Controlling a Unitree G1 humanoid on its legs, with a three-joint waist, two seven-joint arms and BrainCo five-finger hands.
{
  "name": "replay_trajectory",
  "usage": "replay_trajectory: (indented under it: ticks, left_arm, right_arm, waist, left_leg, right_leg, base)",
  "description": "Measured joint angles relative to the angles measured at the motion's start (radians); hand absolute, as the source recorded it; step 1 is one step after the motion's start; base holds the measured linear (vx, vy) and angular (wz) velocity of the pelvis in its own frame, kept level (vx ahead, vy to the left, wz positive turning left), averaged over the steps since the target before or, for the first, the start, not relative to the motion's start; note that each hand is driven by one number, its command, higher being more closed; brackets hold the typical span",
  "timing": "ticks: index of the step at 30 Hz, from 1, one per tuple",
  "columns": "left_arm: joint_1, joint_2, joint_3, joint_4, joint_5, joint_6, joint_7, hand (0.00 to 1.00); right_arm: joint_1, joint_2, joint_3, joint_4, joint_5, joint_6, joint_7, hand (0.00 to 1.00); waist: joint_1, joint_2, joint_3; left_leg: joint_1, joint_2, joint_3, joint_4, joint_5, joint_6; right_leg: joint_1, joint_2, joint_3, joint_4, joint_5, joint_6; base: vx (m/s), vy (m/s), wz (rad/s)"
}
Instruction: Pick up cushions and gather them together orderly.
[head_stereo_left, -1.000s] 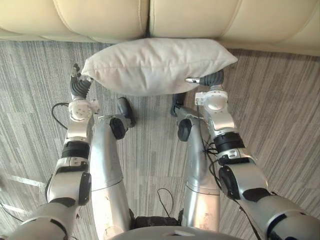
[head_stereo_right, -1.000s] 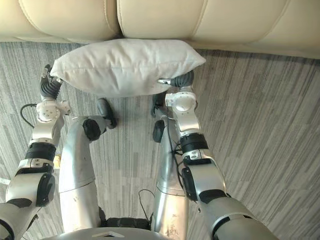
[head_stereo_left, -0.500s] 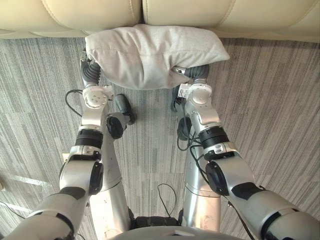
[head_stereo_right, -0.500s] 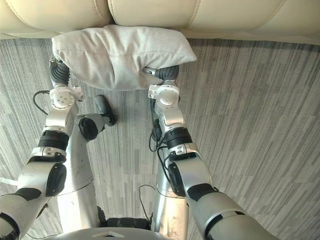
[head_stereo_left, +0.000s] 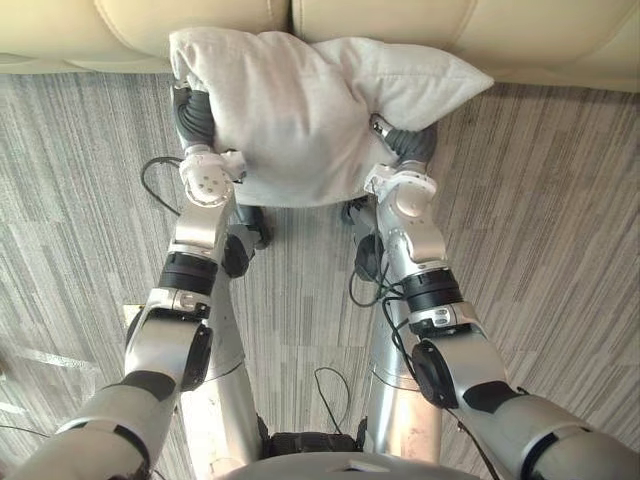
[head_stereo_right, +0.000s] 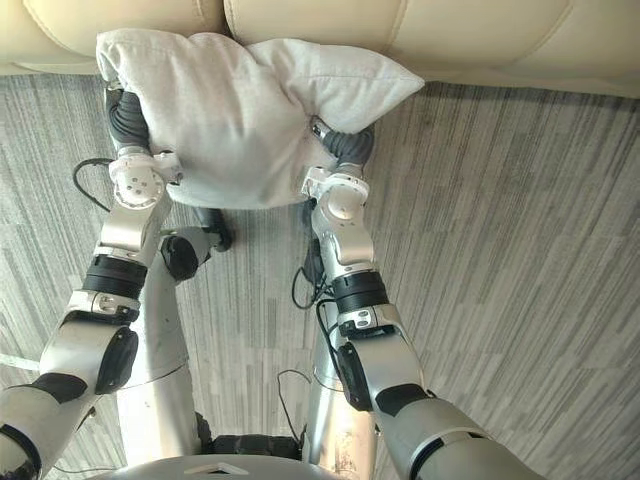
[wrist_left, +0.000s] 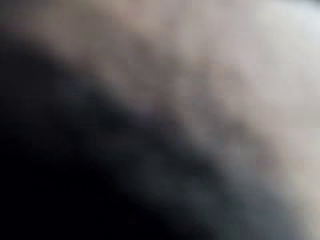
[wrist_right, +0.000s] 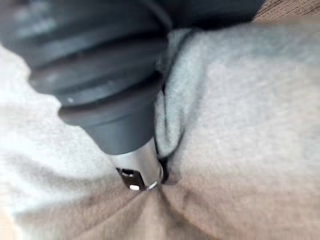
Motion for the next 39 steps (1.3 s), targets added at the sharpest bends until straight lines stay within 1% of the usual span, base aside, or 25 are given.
replay_trajectory:
  ticks: [4,5,7,8,10,11,12,13,14,15,18,19,20,21,22,23,25,27,28,29,31,33,35,39]
  left_arm:
    - [0.051,-0.004,-0.033,-0.056,0.000,-0.011,0.000,1.00]
    - [0.073,-0.013,-0.036,-0.076,-0.001,-0.015,0.000,1.00]
    - [0.096,-0.021,-0.038,-0.095,-0.001,-0.015,0.000,1.00]
    - [0.114,-0.021,-0.046,-0.111,-0.001,-0.016,0.000,1.00]
    - [0.143,-0.022,-0.066,-0.143,-0.008,-0.017,0.000,1.00]
    - [0.171,-0.026,-0.074,-0.170,-0.009,-0.022,0.000,1.00]
    - [0.195,-0.039,-0.078,-0.192,-0.009,-0.022,-0.001,1.00]
    - [0.225,-0.062,-0.078,-0.212,-0.012,-0.027,-0.001,1.00]
    - [0.284,-0.093,-0.088,-0.232,-0.015,-0.046,-0.001,1.00]
    - [0.340,-0.106,-0.111,-0.260,-0.032,-0.064,-0.003,1.00]
    - [0.440,-0.112,-0.125,-0.305,-0.050,-0.089,-0.017,1.00]
    - [0.489,-0.112,-0.127,-0.329,-0.050,-0.095,-0.020,1.00]
    - [0.551,-0.112,-0.135,-0.359,-0.050,-0.101,-0.031,1.00]
    - [0.577,-0.112,-0.137,-0.373,-0.050,-0.101,-0.039,1.00]
    - [0.652,-0.112,-0.150,-0.412,-0.049,-0.101,-0.054,1.00]
    - [0.701,-0.112,-0.157,-0.433,-0.049,-0.103,-0.067,1.00]
    - [0.769,-0.111,-0.169,-0.464,-0.050,-0.103,-0.086,1.00]
    - [0.842,-0.107,-0.186,-0.504,-0.067,-0.107,-0.099,1.00]
    - [0.861,-0.107,-0.188,-0.513,-0.069,-0.107,-0.105,1.00]
    - [0.891,-0.106,-0.191,-0.527,-0.080,-0.110,-0.128,1.00]
    - [0.920,-0.106,-0.194,-0.531,-0.087,-0.110,-0.135,1.00]
    - [0.946,-0.105,-0.198,-0.531,-0.090,-0.110,-0.147,1.00]
    - [0.965,-0.103,-0.212,-0.531,-0.101,-0.110,-0.151,1.00]
    - [0.993,-0.096,-0.223,-0.530,-0.106,-0.110,-0.161,1.00]
  right_arm:
    - [0.043,0.001,0.008,-0.036,-0.002,0.000,0.000,1.00]
    - [0.070,0.003,0.010,-0.065,-0.004,-0.001,0.000,1.00]
    - [0.095,0.006,0.014,-0.089,-0.004,0.000,0.000,1.00]
    - [0.119,0.007,0.024,-0.115,-0.004,-0.001,0.000,1.00]
    - [0.162,0.007,0.036,-0.163,-0.008,-0.001,0.000,1.00]
    - [0.190,0.008,0.040,-0.193,-0.014,-0.003,0.001,1.00]
    - [0.212,0.010,0.040,-0.214,-0.015,-0.004,0.001,1.00]
    - [0.235,0.011,0.041,-0.226,-0.017,-0.010,0.002,1.00]
    - [0.286,0.012,0.046,-0.246,-0.018,-0.025,0.003,1.00]
    - [0.337,0.014,0.048,-0.265,-0.020,-0.044,0.012,1.00]
    - [0.422,0.017,0.072,-0.304,-0.020,-0.068,0.040,1.00]
    - [0.474,0.017,0.089,-0.337,-0.021,-0.069,0.052,1.00]
    - [0.541,0.017,0.107,-0.372,-0.021,-0.071,0.077,1.00]
    - [0.565,0.017,0.113,-0.380,-0.021,-0.072,0.085,1.00]
    - [0.640,0.017,0.125,-0.408,-0.022,-0.071,0.105,1.00]
    - [0.686,0.017,0.131,-0.421,-0.032,-0.071,0.126,1.00]
    - [0.754,0.016,0.145,-0.458,-0.046,-0.071,0.139,1.00]
    - [0.826,0.008,0.154,-0.528,-0.060,-0.071,0.163,1.00]
    - [0.839,0.000,0.157,-0.539,-0.060,-0.071,0.172,1.00]
    - [0.865,-0.007,0.157,-0.568,-0.082,-0.071,0.183,1.00]
    - [0.895,-0.007,0.157,-0.601,-0.105,-0.071,0.201,1.00]
    - [0.903,-0.007,0.157,-0.604,-0.135,-0.071,0.207,1.00]
    - [0.913,-0.007,0.154,-0.604,-0.140,-0.071,0.212,1.00]
    - [0.926,-0.010,0.153,-0.602,-0.177,-0.071,0.215,1.00]
  waist:
    - [-0.005,0.001,-0.001]
    - [-0.004,0.002,-0.002]
    - [-0.006,0.002,-0.003]
    - [-0.009,0.003,-0.003]
    - [-0.012,0.004,-0.003]
    - [-0.013,0.005,-0.004]
    - [-0.013,0.005,-0.005]
    - [-0.013,0.006,-0.018]
    - [-0.012,0.008,-0.077]
    - [-0.012,0.009,-0.122]
    - [-0.013,0.014,-0.170]
    - [-0.010,0.015,-0.187]
    - [-0.010,0.024,-0.197]
    - [-0.011,0.027,-0.207]
    - [-0.007,0.028,-0.244]
    - [-0.008,0.029,-0.265]
    - [-0.009,0.031,-0.314]
    - [-0.008,0.032,-0.360]
    - [-0.009,0.032,-0.376]
    - [-0.010,0.032,-0.400]
    - [-0.013,0.032,-0.438]
    - [-0.016,0.030,-0.466]
    - [-0.016,0.029,-0.483]
    - [-0.024,0.026,-0.489]
  left_leg:
    - [0.095,-0.010,0.008,-0.073,0.009,-0.009]
    - [0.143,-0.014,0.019,-0.109,0.016,-0.012]
    - [0.195,-0.017,0.027,-0.141,0.022,-0.017]
    - [0.238,-0.021,0.028,-0.162,0.028,-0.026]
    - [0.307,-0.023,0.028,-0.192,0.034,-0.023]
    - [0.363,-0.026,0.028,-0.211,0.034,-0.026]
    - [0.415,-0.029,0.031,-0.232,0.034,-0.028]
    - [0.457,-0.033,0.033,-0.253,0.034,-0.030]
    - [0.486,-0.039,0.032,-0.274,0.032,-0.034]
    - [0.526,-0.048,0.035,-0.298,0.029,-0.039]
    - [0.631,-0.055,0.044,-0.344,0.025,-0.045]
    - [0.687,-0.059,0.055,-0.371,0.023,-0.049]
    - [0.765,-0.063,0.060,-0.406,0.022,-0.052]
    - [0.785,-0.063,0.061,-0.417,0.022,-0.053]
    - [0.851,-0.063,0.076,-0.456,0.019,-0.059]
    - [0.904,-0.066,0.081,-0.488,0.021,-0.063]
    - [0.954,-0.069,0.087,-0.524,0.023,-0.067]
    - [1.033,-0.082,0.102,-0.589,0.032,-0.076]
    - [1.047,-0.084,0.105,-0.604,0.034,-0.078]
    - [1.090,-0.092,0.108,-0.638,0.040,-0.081]
    - [1.133,-0.104,0.111,-0.687,0.057,-0.085]
    - [1.180,-0.123,0.107,-0.749,0.081,-0.085]
    - [1.220,-0.140,0.102,-0.805,0.100,-0.085]
    - [1.251,-0.166,0.076,-0.858,0.124,-0.078]
  right_leg:
    - [0.099,0.000,-0.008,-0.076,0.003,-0.004]
    - [0.143,0.000,-0.009,-0.111,0.004,-0.005]
    - [0.193,0.001,-0.010,-0.143,0.018,-0.009]
    - [0.235,0.001,-0.014,-0.164,0.026,-0.011]
    - [0.304,0.003,-0.022,-0.190,0.029,-0.013]
    - [0.362,0.005,-0.032,-0.209,0.034,-0.024]
    - [0.413,0.006,-0.034,-0.226,0.033,-0.026]
    - [0.453,0.007,-0.036,-0.240,0.032,-0.026]
    - [0.479,0.006,-0.037,-0.255,0.022,-0.022]
    - [0.511,0.001,-0.037,-0.266,0.006,-0.019]
    - [0.609,0.002,-0.039,-0.300,-0.005,-0.014]
    - [0.657,0.003,-0.037,-0.319,-0.011,-0.010]
    - [0.735,0.006,-0.038,-0.354,-0.013,-0.009]
    - [0.756,0.008,-0.039,-0.366,-0.013,-0.008]
    - [0.817,0.015,-0.035,-0.404,-0.015,-0.004]
    - [0.870,0.017,-0.036,-0.436,-0.013,-0.005]
    - [0.918,0.020,-0.038,-0.470,-0.010,-0.003]
    - [0.989,0.021,-0.035,-0.522,-0.007,0.002]
    - [1.002,0.021,-0.034,-0.534,-0.006,0.002]
    - [1.041,0.022,-0.034,-0.560,-0.004,0.004]
    - [1.078,0.021,-0.034,-0.595,0.003,0.007]
    - [1.122,0.019,-0.033,-0.636,0.017,0.010]
    - [1.161,0.016,-0.033,-0.679,0.030,0.012]
    - [1.201,0.012,-0.036,-0.730,0.054,0.016]
  base:
    - [-0.06,-0.051,0.00]
    - [-0.05,-0.081,-0.04]
    - [-0.01,-0.073,-0.04]
    - [0.02,-0.091,0.00]
    - [0.04,-0.077,0.00]
    - [0.05,-0.056,-0.03]
    - [0.08,-0.078,-0.01]
    - [0.08,-0.046,0.02]
    - [0.12,-0.043,0.09]
    - [0.11,-0.023,0.09]
    - [0.13,-0.004,0.00]
    - [0.16,0.000,-0.07]
    - [0.16,0.002,-0.07]
    - [0.19,0.006,-0.10]
    - [0.18,0.010,-0.10]
    - [0.18,0.012,-0.09]
    - [0.16,0.018,-0.03]
    - [0.20,0.022,-0.06]
    - [0.20,0.029,-0.03]
    - [0.14,0.023,0.00]
    - [0.15,0.023,0.03]
    - [0.15,0.016,0.03]
    - [0.10,0.027,0.07]
    - [0.02,0.030,0.10]
